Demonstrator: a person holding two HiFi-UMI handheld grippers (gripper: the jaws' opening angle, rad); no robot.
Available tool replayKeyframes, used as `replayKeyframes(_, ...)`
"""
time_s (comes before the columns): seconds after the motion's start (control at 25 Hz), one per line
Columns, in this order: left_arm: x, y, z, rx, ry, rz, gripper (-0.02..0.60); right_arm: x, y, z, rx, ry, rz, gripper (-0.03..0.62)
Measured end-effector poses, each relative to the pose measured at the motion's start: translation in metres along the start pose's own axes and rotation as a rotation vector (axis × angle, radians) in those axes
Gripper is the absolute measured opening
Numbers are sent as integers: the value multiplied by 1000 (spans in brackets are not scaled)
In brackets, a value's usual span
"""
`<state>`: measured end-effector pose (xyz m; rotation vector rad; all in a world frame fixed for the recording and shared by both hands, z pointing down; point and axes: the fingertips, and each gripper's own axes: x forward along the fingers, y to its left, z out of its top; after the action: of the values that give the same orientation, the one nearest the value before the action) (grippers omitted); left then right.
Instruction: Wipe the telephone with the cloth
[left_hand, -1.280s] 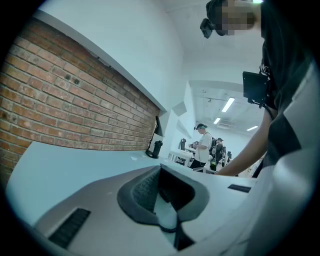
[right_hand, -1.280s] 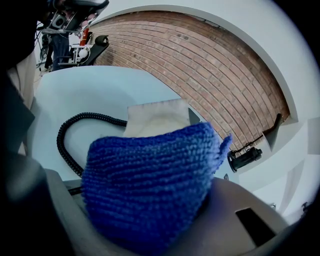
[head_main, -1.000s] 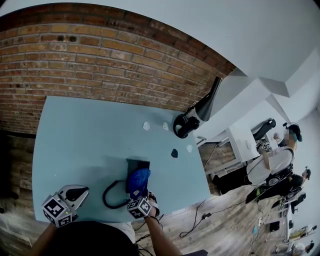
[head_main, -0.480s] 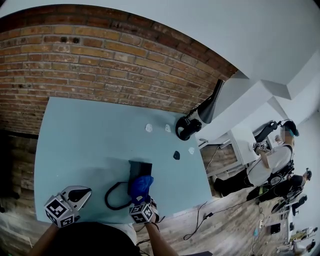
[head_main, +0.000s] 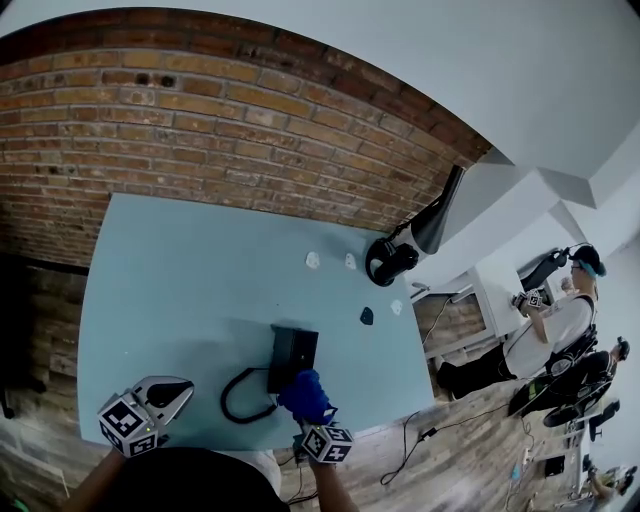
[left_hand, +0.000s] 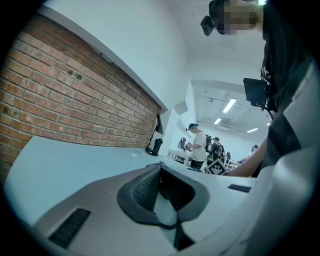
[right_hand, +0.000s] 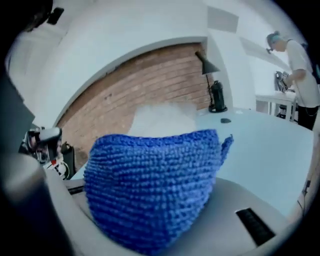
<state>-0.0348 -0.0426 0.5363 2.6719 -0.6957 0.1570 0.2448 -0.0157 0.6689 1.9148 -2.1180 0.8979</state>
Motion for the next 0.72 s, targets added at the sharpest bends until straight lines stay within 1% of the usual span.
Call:
replayKeyframes(0.04, 0, 0, 0, -1, 4, -3, 23, -3, -5, 20, -3, -51, -10, 78)
replayKeyframes(0.08, 0, -1, 0, -1, 7, -6, 23, -4, -11, 39, -36, -84, -29, 80)
replayKeyframes(0.12, 1, -1, -1, -1, 8, -9, 23, -4, -17, 57, -92, -102, -55, 80)
replayKeyframes(0.2, 3, -1, -3, -1, 7, -14, 23, -1, -31, 92, -253, -106, -127, 80)
replayKeyframes(0.32, 4, -1, 0, 2, 2, -13, 23, 14, -50, 134, -531, -39, -251, 80)
replayKeyframes(0.4, 3, 0, 2, -2, 0, -8, 23, 33, -54, 149, -704, 48, -285, 80)
replayKeyframes(0.48, 1, 2, -1, -8, -3, 2, 23, 58, -50, 151, -864, 141, -280, 81)
replayKeyframes(0.56, -2, 4, -3, -11, -4, 14, 23, 84, -40, 141, -999, 231, -248, 81)
replayKeyframes(0.64, -5, 6, -1, -10, -9, 26, 23, 107, -28, 118, -1124, 341, -191, 83)
replayKeyframes(0.72, -8, 10, 2, -10, -16, 41, 23, 123, -22, 87, -1247, 481, -130, 83)
